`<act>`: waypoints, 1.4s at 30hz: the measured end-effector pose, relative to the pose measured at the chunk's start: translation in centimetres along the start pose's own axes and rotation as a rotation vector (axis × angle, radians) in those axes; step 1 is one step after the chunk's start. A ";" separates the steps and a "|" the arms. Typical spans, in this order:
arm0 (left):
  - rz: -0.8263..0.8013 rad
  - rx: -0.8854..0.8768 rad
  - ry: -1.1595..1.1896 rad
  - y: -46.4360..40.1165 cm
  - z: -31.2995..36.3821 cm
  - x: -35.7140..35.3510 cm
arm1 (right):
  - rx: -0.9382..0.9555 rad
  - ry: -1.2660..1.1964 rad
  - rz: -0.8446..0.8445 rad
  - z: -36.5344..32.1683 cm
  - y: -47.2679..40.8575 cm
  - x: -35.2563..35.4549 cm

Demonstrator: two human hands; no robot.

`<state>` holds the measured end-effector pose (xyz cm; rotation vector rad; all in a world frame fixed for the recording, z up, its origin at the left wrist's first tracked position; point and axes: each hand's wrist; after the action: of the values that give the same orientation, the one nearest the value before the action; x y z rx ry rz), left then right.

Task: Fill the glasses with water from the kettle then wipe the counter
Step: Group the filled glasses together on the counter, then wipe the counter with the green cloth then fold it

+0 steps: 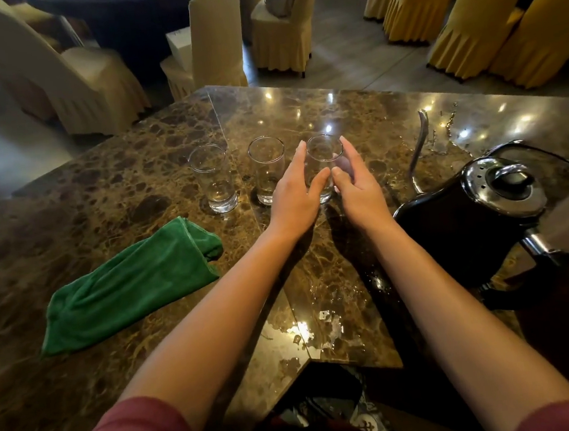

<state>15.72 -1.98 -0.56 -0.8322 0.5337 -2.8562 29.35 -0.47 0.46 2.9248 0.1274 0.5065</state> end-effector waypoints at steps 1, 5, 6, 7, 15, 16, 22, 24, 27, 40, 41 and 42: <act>-0.011 0.015 0.004 0.3 0.0 0.0 | 0.021 0.006 0.042 0.1 0.2 0.1; 0.022 0.027 -0.016 2.0 -0.1 0.6 | 0.129 0.059 0.219 0.1 1.2 0.3; 0.035 0.010 -0.027 2.9 0.2 0.9 | 0.158 0.068 0.236 0.0 1.8 0.4; 0.049 -0.012 -0.035 3.8 0.6 1.1 | 0.191 0.073 0.249 -0.1 2.4 0.5; 0.104 -0.149 -0.248 10.3 2.1 5.5 | 0.437 0.223 0.186 1.0 7.9 1.2; 0.122 -0.149 -0.319 11.8 2.2 6.4 | 0.448 0.266 0.159 1.4 8.9 1.1; 0.111 -0.075 -0.661 18.0 0.0 11.5 | 0.512 0.480 -0.021 2.2 10.8 -1.0; 0.119 -0.024 -0.737 19.7 -0.8 13.3 | 0.557 0.562 -0.084 1.8 11.0 -2.5; 0.106 0.095 -0.841 21.6 -2.1 16.0 | 0.602 0.656 -0.177 1.0 11.2 -5.3; 0.002 0.345 -1.016 23.6 -8.8 25.7 | 0.659 0.939 -0.367 -2.6 8.7 -18.5; -0.022 0.360 -1.013 23.6 -9.4 26.2 | 0.648 0.953 -0.370 -2.8 8.5 -19.2; -0.050 0.374 -1.011 23.6 -9.9 26.6 | 0.635 0.962 -0.370 -2.9 8.2 -19.8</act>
<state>-11.70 -26.49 -3.74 -1.9494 -0.1481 -2.0253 10.19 -10.32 -1.82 2.7321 1.0775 2.0299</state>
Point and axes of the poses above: each hand's wrist, its own y-axis away from the middle knuckle, its own x-axis out of the back of the hand, z = x × y, and after that the axes turned 11 degrees about -x, right-handed
